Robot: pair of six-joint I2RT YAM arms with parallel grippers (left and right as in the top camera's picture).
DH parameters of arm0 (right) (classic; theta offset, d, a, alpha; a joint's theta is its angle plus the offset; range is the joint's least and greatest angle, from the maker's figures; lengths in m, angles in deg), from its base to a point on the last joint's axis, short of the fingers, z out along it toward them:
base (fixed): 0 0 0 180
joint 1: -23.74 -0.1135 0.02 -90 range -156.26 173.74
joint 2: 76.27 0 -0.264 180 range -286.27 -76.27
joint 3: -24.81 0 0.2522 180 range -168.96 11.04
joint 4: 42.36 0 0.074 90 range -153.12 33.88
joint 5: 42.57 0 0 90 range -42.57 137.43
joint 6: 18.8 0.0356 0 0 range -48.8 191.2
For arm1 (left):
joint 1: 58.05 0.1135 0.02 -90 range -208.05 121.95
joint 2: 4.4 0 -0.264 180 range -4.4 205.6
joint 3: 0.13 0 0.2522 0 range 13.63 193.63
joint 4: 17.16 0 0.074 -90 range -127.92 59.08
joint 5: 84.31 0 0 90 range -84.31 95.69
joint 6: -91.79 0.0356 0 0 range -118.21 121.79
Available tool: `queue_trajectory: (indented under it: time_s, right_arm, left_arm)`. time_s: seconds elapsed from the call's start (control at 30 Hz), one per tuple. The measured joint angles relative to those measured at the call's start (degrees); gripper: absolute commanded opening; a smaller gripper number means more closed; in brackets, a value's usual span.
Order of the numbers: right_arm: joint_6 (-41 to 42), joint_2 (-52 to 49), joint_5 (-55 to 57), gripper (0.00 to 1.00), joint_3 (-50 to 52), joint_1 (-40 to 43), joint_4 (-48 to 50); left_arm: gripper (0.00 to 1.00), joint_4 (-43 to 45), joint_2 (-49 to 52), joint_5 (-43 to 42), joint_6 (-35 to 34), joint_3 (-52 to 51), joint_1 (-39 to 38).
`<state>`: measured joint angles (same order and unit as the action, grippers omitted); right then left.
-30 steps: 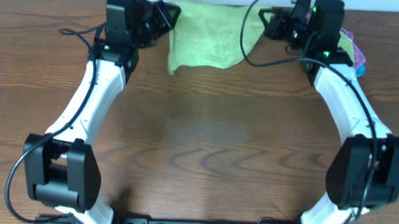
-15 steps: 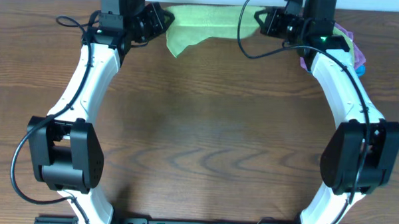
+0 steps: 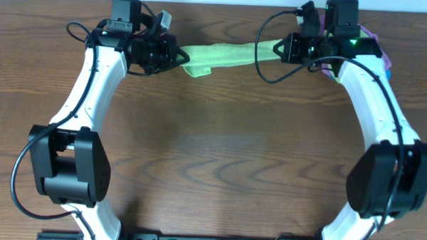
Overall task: Fold the cloth
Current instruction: 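Lift the towel with both grippers and swing it toward the far edge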
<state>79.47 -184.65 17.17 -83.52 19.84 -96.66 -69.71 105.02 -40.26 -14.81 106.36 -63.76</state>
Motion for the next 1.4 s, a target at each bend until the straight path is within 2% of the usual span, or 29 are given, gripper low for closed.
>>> queue_trajectory:
  time_s: [0.13, 0.37, 0.5, 0.63, 0.67, 0.83, 1.03, 1.23, 1.4]
  right_arm:
    - [-3.10, 1.75, 1.70, 0.01, 0.00, 0.02, 0.74]
    - [-4.28, 1.31, 4.85, 0.01, -0.11, -0.02, 19.82]
    - [-3.74, -0.44, 5.44, 0.01, -0.55, -0.04, 24.17]
    - [-3.28, -1.66, 5.73, 0.02, -0.55, -0.04, 19.34]
    - [-3.37, -1.57, 5.53, 0.02, -0.70, -0.09, 16.35]
    - [-4.28, -1.31, 5.22, 0.01, -0.94, -0.20, 2.82]
    - [-6.43, -0.09, 6.16, 0.01, -0.96, -0.17, -9.62]
    - [-9.70, 1.64, 9.38, 0.01, -0.96, -0.02, -21.22]
    - [-11.30, 3.02, 10.36, 0.01, 0.87, 0.44, -23.04]
  left_arm:
    - [0.06, 4.07, 0.00, -1.88, 0.35, -0.02, 0.00]
    - [0.05, 27.80, 0.00, 1.33, -6.34, 0.22, -0.04]
    - [0.06, 34.05, 0.00, 2.99, -9.22, 0.46, -0.02]
    - [0.05, 29.05, 0.00, 3.06, -9.84, 1.11, 0.20]
    - [0.05, 24.46, 0.00, 2.54, -8.87, 1.49, 0.39]
    - [0.06, 4.28, 0.02, 1.77, -0.79, 1.90, 0.68]
    - [0.06, -7.87, 0.02, 2.71, 7.32, 1.90, -0.79]
    - [0.06, -12.68, -0.02, 4.61, 10.71, -0.42, -4.35]
    - [0.06, -11.89, -0.02, 5.27, 11.32, -9.33, -7.58]
